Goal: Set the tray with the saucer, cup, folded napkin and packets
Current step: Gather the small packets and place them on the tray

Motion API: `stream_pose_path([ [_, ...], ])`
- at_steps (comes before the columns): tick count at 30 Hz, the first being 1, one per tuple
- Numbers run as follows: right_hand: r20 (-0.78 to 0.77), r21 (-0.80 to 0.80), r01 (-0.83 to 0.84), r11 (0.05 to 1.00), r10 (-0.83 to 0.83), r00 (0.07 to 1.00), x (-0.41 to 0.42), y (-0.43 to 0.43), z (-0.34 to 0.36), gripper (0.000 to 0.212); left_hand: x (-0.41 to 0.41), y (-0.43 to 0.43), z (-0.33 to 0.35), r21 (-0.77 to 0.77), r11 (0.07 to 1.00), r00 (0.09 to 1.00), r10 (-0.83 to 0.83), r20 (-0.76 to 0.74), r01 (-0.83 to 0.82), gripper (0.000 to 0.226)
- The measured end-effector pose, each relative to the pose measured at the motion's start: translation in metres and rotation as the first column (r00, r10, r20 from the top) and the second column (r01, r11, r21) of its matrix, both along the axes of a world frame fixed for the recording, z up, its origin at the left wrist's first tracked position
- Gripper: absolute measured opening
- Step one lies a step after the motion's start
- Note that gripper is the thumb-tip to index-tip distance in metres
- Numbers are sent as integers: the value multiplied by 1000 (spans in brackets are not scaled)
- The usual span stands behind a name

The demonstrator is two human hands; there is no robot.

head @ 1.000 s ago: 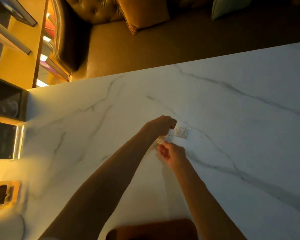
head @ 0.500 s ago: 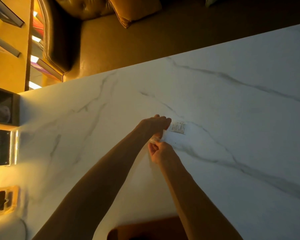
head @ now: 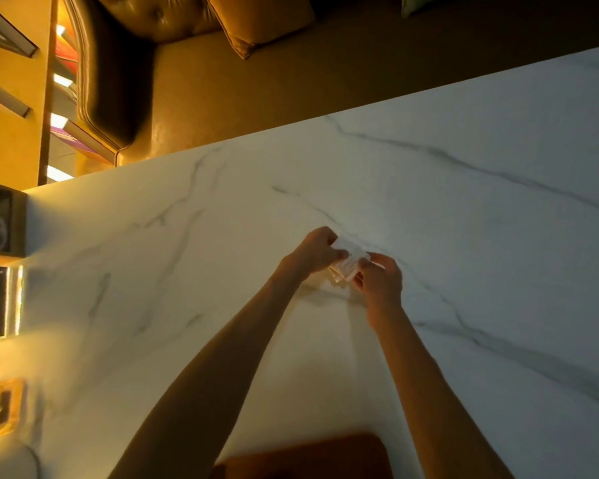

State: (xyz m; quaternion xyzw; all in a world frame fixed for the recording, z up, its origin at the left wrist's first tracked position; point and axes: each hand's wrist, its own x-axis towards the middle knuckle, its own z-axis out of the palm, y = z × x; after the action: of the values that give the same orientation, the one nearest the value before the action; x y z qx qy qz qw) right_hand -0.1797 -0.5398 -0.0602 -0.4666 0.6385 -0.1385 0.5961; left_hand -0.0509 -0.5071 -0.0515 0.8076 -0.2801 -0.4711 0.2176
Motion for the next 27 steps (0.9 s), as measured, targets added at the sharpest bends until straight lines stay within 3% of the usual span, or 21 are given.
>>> stream_pose_path([
  [3,-198,-180,-202,963,166,966,4,-11,-3,21,-23,-2,-16,95,995,992,-33,124,21,38],
  [5,-246,-225,-275,935,219,944,4,-14,-5,25,-31,-2,-25,88,992,991,80,111,-90,38],
  [9,-206,-317,-396,862,345,916,-2,-22,-11,29,-39,-2,-32,43,943,943,329,58,-331,36],
  [12,-189,-322,-482,815,443,876,-8,-25,-21,35,-43,-2,-35,-2,929,926,369,77,-370,31],
  [17,-94,-284,-428,858,419,903,-11,-29,-34,38,-43,0,-32,-60,902,904,425,-48,-427,21],
  [21,50,-300,-385,873,418,907,-10,-28,-35,55,-39,16,-29,-304,832,885,421,-198,-464,28],
  [23,114,-390,-369,844,442,890,-7,-23,-33,58,-37,26,-30,-478,778,913,363,-189,-408,30],
  [25,90,-581,-356,732,493,866,-3,-18,-32,53,-34,34,-35,-632,724,952,299,-70,-275,26],
  [27,29,-755,-341,561,547,837,1,-17,-38,43,-29,40,-44,-720,683,960,268,85,-127,20],
])
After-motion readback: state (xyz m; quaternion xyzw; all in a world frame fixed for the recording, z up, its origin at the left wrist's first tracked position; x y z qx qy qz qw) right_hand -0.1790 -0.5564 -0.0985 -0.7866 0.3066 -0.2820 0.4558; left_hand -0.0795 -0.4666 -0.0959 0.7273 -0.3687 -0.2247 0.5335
